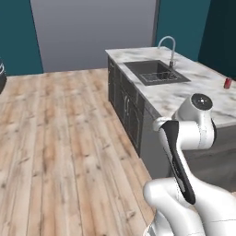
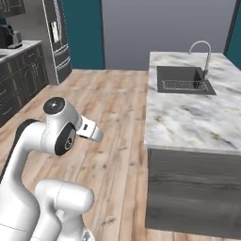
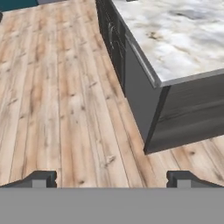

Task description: Four empty soda cans are scattered around the kitchen. Gather all the cans and cluster them next to the stove for recycling.

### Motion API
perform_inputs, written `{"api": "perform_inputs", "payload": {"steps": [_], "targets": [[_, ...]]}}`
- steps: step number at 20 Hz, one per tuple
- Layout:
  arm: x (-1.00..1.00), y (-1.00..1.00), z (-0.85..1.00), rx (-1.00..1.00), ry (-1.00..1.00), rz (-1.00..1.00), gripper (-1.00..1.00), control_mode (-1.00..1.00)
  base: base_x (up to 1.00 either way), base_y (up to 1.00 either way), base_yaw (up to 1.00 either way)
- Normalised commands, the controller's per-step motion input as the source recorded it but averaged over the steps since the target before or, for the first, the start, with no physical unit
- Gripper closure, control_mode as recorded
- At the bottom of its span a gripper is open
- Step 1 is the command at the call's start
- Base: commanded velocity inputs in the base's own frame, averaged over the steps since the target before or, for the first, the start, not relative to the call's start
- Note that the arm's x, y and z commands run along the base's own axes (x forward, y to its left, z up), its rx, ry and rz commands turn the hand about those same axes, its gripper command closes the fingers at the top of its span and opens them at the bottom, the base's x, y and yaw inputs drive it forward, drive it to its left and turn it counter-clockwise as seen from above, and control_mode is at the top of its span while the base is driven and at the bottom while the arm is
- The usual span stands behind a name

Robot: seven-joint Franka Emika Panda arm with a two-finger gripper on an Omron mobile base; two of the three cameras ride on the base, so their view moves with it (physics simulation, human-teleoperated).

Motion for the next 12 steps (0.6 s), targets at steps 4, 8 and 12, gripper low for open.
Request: {"api": "perform_inputs", "payload": {"steps": [4, 8, 12], "targets": [[0.00, 0.00, 0.00, 0.00, 0.00, 0.00, -1.00, 1.00, -0.01, -0.52, 0.10], [0.00, 0.00, 0.00, 0.00, 0.00, 0.00, -1.00, 1.00, -0.05, -0.60, 0.09], [0.00, 0.00, 0.00, 0.00, 0.00, 0.00, -1.00, 1.00, -0.16, -0.81, 0.06]]}}
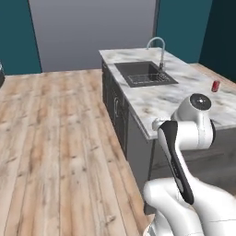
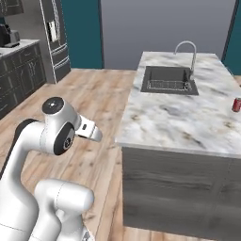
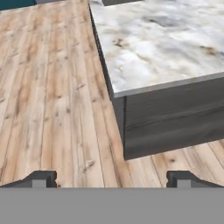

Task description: Four empty soda cans are scattered around the kitchen. Gather all the cans and cluster them next to the stove for recycling.

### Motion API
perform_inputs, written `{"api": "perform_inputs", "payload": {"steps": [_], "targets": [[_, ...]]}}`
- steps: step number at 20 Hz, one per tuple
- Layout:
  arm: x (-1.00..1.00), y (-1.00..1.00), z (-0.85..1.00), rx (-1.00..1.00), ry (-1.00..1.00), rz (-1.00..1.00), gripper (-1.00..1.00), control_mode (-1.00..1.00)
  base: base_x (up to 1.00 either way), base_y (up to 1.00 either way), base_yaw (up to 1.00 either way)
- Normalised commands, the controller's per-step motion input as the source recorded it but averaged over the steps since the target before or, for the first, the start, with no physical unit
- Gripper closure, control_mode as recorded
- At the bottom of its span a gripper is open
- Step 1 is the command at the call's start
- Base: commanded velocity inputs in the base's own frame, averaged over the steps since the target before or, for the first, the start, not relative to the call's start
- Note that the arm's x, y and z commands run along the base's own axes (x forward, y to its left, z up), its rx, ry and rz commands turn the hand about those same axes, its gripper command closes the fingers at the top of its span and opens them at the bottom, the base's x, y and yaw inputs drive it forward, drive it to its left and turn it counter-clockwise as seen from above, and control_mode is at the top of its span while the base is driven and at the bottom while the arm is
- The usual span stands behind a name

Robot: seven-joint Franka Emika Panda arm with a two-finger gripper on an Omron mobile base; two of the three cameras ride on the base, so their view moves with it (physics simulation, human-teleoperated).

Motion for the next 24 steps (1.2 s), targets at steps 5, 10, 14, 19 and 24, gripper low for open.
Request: {"api": "perform_inputs", "payload": {"steps": [5, 10, 14, 19, 24], "targets": [[0.00, 0.00, 0.00, 0.00, 0.00, 0.00, -1.00, 1.00, -0.17, -0.87, 0.03], [0.00, 0.00, 0.00, 0.00, 0.00, 0.00, -1.00, 1.00, -0.14, -0.86, 0.03], [0.00, 0.00, 0.00, 0.00, 0.00, 0.00, -1.00, 1.00, -0.09, -0.87, 0.04], [0.00, 0.00, 0.00, 0.00, 0.00, 0.00, -1.00, 1.00, -0.06, -0.82, 0.04], [0.00, 0.00, 0.00, 0.00, 0.00, 0.00, -1.00, 1.00, -0.08, -0.72, 0.06]]}}
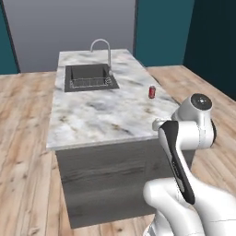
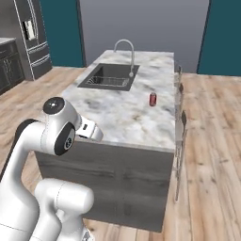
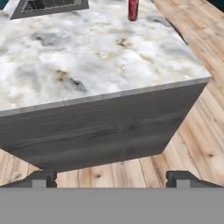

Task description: Four empty soda cans are scattered around the kitchen. Gather all the cans and cluster them next to the stove for recycling.

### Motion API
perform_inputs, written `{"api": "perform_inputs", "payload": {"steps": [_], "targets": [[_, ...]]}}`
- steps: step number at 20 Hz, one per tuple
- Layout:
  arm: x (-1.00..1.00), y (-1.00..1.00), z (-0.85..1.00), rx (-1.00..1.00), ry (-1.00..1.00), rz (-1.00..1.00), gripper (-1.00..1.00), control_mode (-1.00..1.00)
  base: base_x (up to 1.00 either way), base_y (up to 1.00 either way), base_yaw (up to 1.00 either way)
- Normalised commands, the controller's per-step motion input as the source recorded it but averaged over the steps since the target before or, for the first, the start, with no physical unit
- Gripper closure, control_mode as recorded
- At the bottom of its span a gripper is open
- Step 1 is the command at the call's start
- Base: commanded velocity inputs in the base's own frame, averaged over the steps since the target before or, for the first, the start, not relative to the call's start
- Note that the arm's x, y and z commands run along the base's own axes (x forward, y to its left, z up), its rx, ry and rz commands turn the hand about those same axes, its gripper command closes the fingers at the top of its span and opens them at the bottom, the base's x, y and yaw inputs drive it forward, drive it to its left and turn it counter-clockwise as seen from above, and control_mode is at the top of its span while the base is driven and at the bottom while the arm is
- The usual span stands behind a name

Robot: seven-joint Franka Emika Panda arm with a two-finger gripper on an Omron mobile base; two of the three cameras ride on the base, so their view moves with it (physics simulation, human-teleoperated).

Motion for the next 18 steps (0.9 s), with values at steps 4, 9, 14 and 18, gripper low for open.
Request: {"api": "perform_inputs", "payload": {"steps": [4, 9, 14, 18], "targets": [[0.00, 0.00, 0.00, 0.00, 0.00, 0.00, -1.00, 1.00, -0.04, -0.60, 0.10], [0.00, 0.00, 0.00, 0.00, 0.00, 0.00, -1.00, 1.00, 0.07, -0.54, 0.22], [0.00, 0.00, 0.00, 0.00, 0.00, 0.00, -1.00, 1.00, 0.13, -0.57, 0.25], [0.00, 0.00, 0.00, 0.00, 0.00, 0.00, -1.00, 1.00, 0.13, -0.60, 0.27]]}}
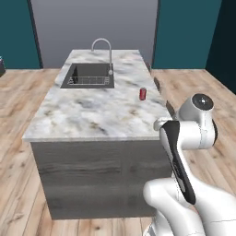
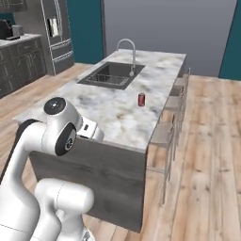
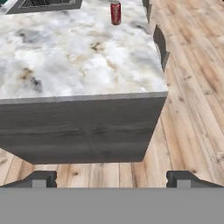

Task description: Four empty soda cans are scattered around the kitchen. Gather all the cans and cluster them next to the stove for recycling.

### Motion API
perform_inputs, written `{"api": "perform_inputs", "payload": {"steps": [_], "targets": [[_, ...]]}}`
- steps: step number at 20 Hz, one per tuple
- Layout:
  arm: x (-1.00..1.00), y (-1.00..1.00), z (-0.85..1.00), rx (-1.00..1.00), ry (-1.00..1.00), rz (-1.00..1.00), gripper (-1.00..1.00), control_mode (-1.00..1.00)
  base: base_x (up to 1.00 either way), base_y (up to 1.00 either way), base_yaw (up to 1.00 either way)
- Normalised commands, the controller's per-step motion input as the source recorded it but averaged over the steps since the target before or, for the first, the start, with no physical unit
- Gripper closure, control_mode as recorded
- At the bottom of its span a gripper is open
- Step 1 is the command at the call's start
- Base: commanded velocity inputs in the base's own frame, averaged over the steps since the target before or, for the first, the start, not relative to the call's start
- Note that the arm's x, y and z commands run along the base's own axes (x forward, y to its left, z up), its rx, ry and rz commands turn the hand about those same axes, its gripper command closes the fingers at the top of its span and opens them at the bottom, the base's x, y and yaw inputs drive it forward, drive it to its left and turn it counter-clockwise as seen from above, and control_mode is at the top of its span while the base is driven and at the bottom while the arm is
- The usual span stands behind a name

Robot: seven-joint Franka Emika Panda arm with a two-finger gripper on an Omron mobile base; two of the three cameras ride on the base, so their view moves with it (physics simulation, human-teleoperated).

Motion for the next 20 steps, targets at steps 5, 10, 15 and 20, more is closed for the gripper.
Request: {"api": "perform_inputs", "payload": {"steps": [5, 10, 15, 20], "targets": [[0.00, 0.00, 0.00, 0.00, 0.00, 0.00, -1.00, 1.00, 0.13, -0.58, 0.28], [0.00, 0.00, 0.00, 0.00, 0.00, 0.00, -1.00, 1.00, 0.12, -0.56, 0.29], [0.00, 0.00, 0.00, 0.00, 0.00, 0.00, -1.00, 1.00, 0.14, -0.65, 0.26], [0.00, 0.00, 0.00, 0.00, 0.00, 0.00, -1.00, 1.00, 0.31, -0.69, 0.21]]}}
